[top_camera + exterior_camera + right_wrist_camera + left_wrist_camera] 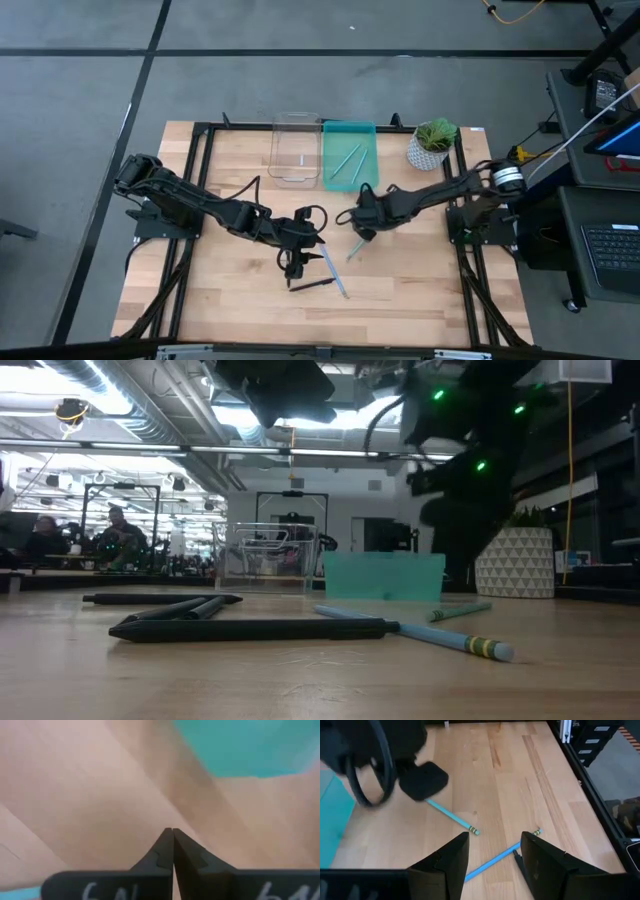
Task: Sort pens & pencils
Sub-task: Put the light blue pencil into the light blue bin
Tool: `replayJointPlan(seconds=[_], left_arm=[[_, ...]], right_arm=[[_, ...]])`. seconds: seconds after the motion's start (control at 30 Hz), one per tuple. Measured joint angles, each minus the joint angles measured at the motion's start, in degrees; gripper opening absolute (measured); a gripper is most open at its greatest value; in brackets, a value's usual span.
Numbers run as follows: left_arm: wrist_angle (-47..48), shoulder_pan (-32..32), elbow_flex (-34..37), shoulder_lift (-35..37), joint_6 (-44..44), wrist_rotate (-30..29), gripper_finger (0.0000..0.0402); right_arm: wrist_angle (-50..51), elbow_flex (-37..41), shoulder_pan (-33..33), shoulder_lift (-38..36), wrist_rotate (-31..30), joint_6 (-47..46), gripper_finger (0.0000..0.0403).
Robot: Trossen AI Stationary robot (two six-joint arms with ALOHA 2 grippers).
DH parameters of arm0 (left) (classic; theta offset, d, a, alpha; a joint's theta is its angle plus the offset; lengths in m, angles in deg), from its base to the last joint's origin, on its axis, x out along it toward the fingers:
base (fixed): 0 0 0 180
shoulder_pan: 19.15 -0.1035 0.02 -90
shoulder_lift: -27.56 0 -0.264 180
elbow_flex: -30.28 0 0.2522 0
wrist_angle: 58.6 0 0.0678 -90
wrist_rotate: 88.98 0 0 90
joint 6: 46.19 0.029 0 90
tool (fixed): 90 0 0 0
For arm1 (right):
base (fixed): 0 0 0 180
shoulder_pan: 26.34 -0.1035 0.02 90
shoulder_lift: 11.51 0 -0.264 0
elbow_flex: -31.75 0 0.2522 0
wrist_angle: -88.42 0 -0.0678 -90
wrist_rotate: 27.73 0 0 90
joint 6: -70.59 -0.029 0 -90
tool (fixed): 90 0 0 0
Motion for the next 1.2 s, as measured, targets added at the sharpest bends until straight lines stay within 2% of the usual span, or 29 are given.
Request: replayJointPlan(seconds=[0.13,0.27,0.37,0.47,0.63,0.77,1.0,1.13,1.2], left_arm=[[0.0,0.0,0.0,0.0,-0.9,0.0,0.0173],[0.1,0.0,0.0,0.0,-0.8,0.0,0.0173],[0.1,0.0,0.0,0.0,-0.8,0.0,0.0173],[0.0,0.0,0.0,0.0,-0.7,-0.6,0.0173],[-0.3,0.0,0.0,0.0,-0.6,-2.2,0.0173],[-1.5,-0.1,0.0,0.0,-0.7,-3.6,0.0173],[-2.8,-0.4,0.0,0.0,-0.6,-7.4,0.0173],[-2.8,-0.5,0.0,0.0,-0.6,-7.8,0.0173],[-2.8,-0.5,0.0,0.0,-0.6,-7.8,0.0173]], right_arm=[[0.5,5.0,-4.2,-8.2,-5.2,-4.7,0.0002],[-1.8,13.4,-11.0,-19.2,-9.5,-14.1,0.0003],[-9.3,20.8,-16.3,-26.1,-13.2,-17.6,0.0004],[-20.8,28.8,-19.6,-29.8,-17.3,-18.5,0.0004],[-42.9,40.6,-21.0,-30.4,-19.9,-13.6,0.0004],[-54.4,46.5,-21.2,-30.5,-25.7,-7.8,0.0004],[-62.3,51.5,-27.8,-30.5,-33.2,-13.4,0.0005],[-62.8,48.9,-29.8,-30.5,-39.2,-8.2,0.0005],[-62.8,47.6,-29.9,-30.5,-39.9,-3.2,0.0005]])
